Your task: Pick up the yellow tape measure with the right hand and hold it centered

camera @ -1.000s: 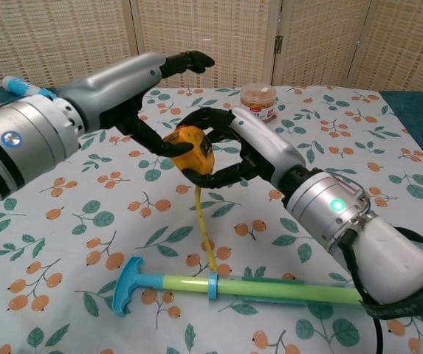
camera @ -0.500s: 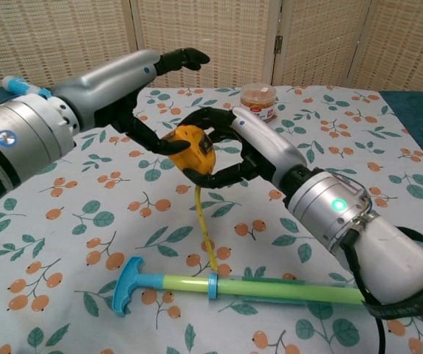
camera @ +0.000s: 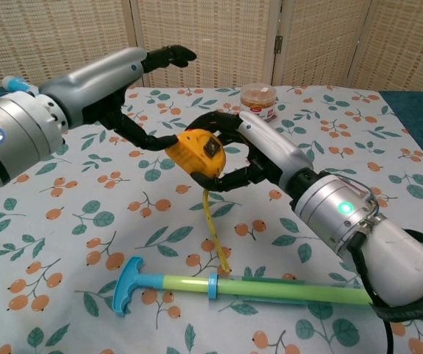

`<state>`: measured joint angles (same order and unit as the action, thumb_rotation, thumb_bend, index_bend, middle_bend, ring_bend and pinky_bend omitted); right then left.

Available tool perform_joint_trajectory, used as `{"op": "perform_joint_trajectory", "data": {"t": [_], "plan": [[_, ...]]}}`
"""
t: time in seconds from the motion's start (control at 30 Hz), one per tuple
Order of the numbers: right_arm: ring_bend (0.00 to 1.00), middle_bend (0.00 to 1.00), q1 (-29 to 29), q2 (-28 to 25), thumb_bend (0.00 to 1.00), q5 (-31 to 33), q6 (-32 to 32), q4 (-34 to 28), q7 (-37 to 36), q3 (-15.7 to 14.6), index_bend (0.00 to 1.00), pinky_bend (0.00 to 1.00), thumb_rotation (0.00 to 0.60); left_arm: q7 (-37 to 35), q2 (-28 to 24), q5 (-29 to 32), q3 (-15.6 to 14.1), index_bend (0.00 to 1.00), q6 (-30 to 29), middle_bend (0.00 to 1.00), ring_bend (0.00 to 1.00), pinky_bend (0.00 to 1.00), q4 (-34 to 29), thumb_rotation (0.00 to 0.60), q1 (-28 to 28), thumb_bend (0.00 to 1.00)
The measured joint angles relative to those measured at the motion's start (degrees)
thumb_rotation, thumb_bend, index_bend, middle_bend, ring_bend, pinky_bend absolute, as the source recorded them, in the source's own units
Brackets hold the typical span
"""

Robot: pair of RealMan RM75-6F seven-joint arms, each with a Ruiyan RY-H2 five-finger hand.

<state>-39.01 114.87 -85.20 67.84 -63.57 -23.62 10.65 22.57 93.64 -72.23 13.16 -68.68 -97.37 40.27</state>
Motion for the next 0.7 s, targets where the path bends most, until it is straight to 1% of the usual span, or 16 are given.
{"op": "perform_joint_trajectory", "data": {"t": [0.27,0.47,0.57,0.7], "plan": [[0.38,0.50,0.2,-0.1,0.36,0.2,0.0,0.1,-0.1,0.1,0.57,0.19,0.600,-0.1,-0.2,-0.1,0.0,0.11,-0.2,0.10,0.06,0.00,0.2,0.600,-0.1,0.43],[0.38,0.50,0.3,-0.4,0.36,0.3,0.1,0.1,-0.5,0.3,0.57,0.19,0.600,-0.1,-0.7,0.0,-0.1,0.17,-0.1,0.10,0.06,0.00,0.1,0.600,-0.2,0.45],[0.38,0.50,0.4,-0.5,0.36,0.3,0.2,0.1,-0.5,0.4,0.57,0.19,0.600,0.2,-0.8,0.1,-0.2,0.21,-0.1,0.10,0.06,0.00,0.1,0.600,-0.2,0.46],[0.38,0.50,0.5,-0.7,0.36,0.4,0.2,0.1,-0.7,0.5,0.57,0.19,0.600,-0.1,-1.0,0.4,-0.2,0.32,0.2,0.10,0.06,0.00,-0.1,0.600,-0.2,0.47]]}}
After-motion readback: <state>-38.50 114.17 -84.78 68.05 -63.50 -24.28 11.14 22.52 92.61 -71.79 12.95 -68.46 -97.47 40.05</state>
